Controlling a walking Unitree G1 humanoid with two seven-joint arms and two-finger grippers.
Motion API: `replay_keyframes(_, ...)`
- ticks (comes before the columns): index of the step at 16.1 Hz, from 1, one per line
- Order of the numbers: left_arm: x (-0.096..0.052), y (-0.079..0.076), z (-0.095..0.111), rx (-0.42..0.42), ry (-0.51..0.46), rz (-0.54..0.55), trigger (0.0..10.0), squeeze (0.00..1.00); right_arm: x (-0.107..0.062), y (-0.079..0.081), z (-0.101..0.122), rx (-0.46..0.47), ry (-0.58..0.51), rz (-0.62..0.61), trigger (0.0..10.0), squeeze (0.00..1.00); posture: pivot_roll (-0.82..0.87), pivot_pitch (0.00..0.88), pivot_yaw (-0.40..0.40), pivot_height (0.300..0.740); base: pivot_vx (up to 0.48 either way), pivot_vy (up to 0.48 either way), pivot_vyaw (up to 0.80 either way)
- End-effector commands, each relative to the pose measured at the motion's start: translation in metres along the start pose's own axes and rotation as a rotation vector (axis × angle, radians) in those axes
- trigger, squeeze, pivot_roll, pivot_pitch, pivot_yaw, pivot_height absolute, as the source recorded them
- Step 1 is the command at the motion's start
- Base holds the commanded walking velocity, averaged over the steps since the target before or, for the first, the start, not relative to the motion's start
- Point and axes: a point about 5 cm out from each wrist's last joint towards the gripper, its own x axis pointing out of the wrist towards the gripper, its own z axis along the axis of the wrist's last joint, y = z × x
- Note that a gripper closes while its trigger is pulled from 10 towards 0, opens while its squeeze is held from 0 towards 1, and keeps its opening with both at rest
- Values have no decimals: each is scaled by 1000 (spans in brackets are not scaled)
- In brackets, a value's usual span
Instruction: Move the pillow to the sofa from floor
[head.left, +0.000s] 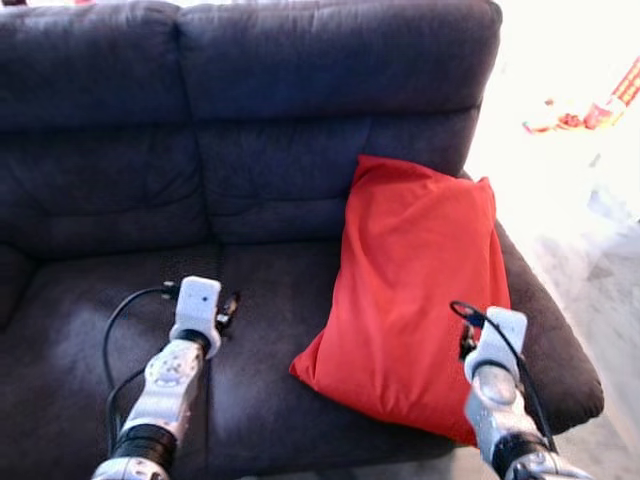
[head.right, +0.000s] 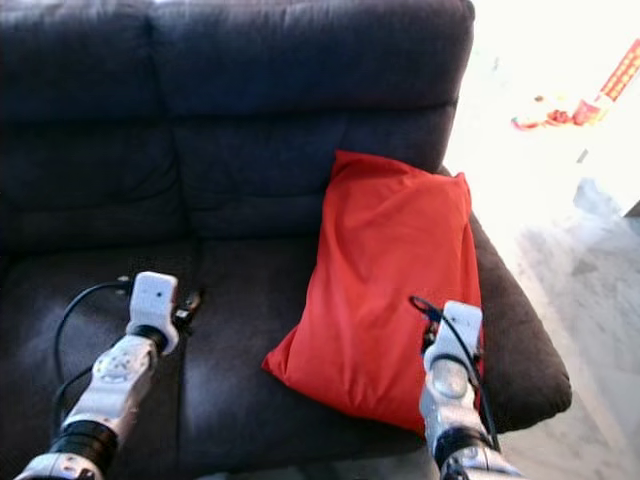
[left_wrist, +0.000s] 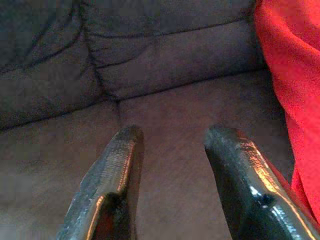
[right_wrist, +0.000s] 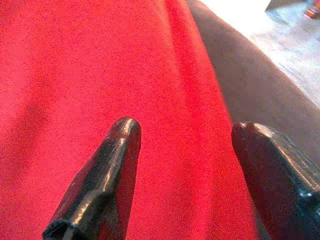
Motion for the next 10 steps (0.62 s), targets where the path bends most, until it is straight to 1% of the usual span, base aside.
replay_keyframes(1,-1,-2,-2,-8,5,-7,10000,0,0,-9,-7,-1,34,-43,10000,0,80,44,-12,740,0,0,0)
replay_keyframes(2,-2,-2,-3,-5,10,-12,10000,0,-2,-12,-13,-14,60,-55,10000,0,79,48,-11,740,0,0,0)
replay_keyframes(3,-2,-4,-4,-1,18,-23,10000,0,-3,-18,-23,-58,109,-77,10000,0,77,51,-9,740,0,0,0)
replay_keyframes(4,-3,-5,-5,-4,22,-31,10000,0,-5,-21,-31,-68,152,-78,10000,0,75,55,-7,740,0,0,0)
replay_keyframes(5,-3,-6,-6,0,28,-45,10000,0,-7,-23,-37,-29,182,-73,10000,0,76,59,-4,740,0,0,0)
replay_keyframes(6,-4,-7,-7,4,32,-53,10000,0,-8,-20,-39,5,192,-40,10000,0,77,64,0,740,0,0,0)
replay_keyframes(7,-5,-7,-8,9,38,-60,10000,0,-9,-14,-41,-21,195,48,10000,0,75,67,2,740,0,0,0)
replay_keyframes(8,-6,-7,-10,11,49,-73,10000,0,-12,-8,-44,-86,201,128,10000,0,74,75,7,740,0,0,0)
replay_keyframes(10,-7,-7,-12,13,61,-82,10000,0,-14,-5,-49,-78,235,211,10000,0,73,83,13,740,0,0,0)
